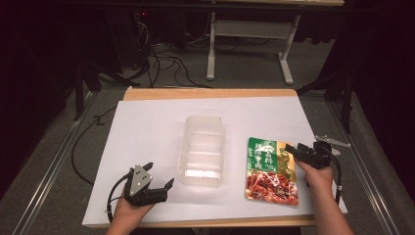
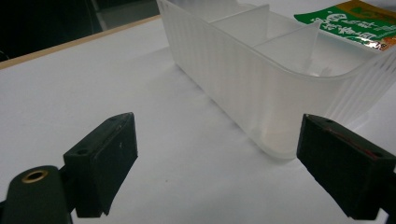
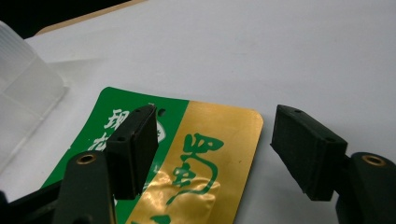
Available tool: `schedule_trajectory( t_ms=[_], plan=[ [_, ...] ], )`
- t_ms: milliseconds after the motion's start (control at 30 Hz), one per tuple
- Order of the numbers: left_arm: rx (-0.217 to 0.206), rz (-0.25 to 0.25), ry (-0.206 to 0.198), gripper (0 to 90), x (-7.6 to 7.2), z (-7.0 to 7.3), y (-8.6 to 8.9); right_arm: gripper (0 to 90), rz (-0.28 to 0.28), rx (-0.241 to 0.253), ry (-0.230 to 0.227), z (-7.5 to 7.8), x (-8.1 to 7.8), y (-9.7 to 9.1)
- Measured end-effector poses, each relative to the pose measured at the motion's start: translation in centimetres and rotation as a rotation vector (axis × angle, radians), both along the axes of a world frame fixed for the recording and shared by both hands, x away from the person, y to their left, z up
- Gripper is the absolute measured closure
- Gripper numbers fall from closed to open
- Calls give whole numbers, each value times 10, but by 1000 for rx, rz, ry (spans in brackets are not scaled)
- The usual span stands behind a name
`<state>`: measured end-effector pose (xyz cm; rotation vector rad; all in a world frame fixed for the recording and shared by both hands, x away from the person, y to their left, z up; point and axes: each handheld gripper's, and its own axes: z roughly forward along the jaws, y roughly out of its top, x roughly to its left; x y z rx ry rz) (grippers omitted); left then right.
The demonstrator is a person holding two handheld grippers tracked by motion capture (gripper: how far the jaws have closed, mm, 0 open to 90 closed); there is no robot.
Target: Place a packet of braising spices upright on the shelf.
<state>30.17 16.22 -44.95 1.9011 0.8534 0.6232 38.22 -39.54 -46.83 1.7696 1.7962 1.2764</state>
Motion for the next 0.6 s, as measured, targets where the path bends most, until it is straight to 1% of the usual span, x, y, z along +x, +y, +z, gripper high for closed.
schedule_trajectory(
  t_ms=[100,133,200,300,467,533,600],
  plan=[
    [0,4,0,127,-1,0,0,315,-6,42,28,-3,10,-4],
    [0,4,1,127,-1,0,0,315,-8,49,35,-4,13,-5],
    [5,2,3,127,-1,0,0,317,-15,69,54,-7,16,-8],
    [9,1,4,127,-1,-1,-1,313,-8,93,87,-10,18,-12],
    [11,1,3,127,-2,-1,-1,314,14,112,97,-11,17,-12],
    [14,-2,4,127,-2,-1,-1,325,21,123,100,-12,18,-12],
    [16,-4,9,127,-2,-2,-2,345,30,123,99,-12,18,-12]
  ],
)
